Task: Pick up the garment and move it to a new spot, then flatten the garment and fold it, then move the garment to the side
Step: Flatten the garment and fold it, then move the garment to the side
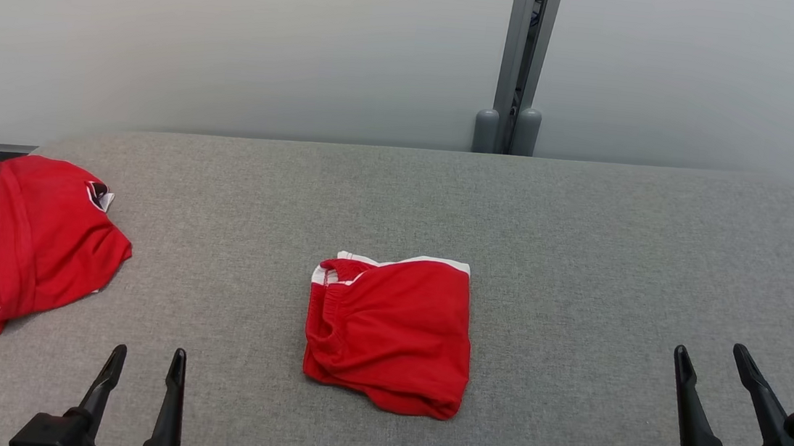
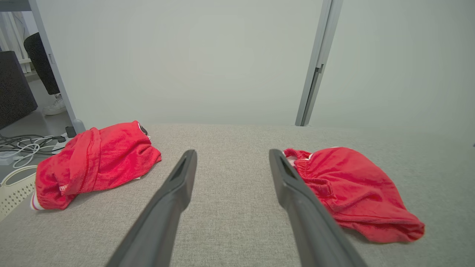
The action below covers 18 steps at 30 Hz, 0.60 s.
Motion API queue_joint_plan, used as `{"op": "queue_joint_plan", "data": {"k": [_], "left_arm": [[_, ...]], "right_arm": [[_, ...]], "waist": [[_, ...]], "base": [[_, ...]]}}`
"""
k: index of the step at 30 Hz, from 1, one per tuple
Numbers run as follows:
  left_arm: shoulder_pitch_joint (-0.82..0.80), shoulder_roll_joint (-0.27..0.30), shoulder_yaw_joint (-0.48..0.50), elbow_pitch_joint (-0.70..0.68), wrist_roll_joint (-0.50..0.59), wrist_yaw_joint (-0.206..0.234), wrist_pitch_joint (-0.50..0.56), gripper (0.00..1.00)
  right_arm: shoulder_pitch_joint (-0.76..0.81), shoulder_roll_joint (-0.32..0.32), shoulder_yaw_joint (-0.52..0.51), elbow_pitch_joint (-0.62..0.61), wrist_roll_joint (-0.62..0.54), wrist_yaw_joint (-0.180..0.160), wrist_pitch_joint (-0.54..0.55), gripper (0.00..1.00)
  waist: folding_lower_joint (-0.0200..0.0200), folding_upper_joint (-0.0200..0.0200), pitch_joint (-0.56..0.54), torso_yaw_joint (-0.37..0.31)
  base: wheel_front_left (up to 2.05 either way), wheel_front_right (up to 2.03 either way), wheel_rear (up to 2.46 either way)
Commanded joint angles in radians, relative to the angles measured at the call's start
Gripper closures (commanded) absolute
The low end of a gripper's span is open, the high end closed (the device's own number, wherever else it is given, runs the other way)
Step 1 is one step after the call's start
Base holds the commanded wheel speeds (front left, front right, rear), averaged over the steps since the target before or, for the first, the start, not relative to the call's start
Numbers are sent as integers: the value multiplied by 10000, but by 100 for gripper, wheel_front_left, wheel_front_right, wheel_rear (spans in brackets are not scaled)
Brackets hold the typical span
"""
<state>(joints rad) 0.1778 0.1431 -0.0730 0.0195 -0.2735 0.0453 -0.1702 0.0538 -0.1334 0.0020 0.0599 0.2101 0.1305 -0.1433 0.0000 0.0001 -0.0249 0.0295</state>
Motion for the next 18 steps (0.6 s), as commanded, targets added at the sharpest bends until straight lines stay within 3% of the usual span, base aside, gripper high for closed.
{"op": "queue_joint_plan", "data": {"k": [1, 18], "left_arm": [[49, 76, 12, -43, -12, 85, 11, 0], [14, 157, -46, -170, -109, 210, 79, 0]], "right_arm": [[91, -19, -27, -61, 26, 4, 19, 0], [-144, 149, 144, 108, 218, 4, -94, 0]], "waist": [[0, -1, 3, -9], [0, -1, 38, -3]], "base": [[0, 0, 0], [0, 0, 0]]}}
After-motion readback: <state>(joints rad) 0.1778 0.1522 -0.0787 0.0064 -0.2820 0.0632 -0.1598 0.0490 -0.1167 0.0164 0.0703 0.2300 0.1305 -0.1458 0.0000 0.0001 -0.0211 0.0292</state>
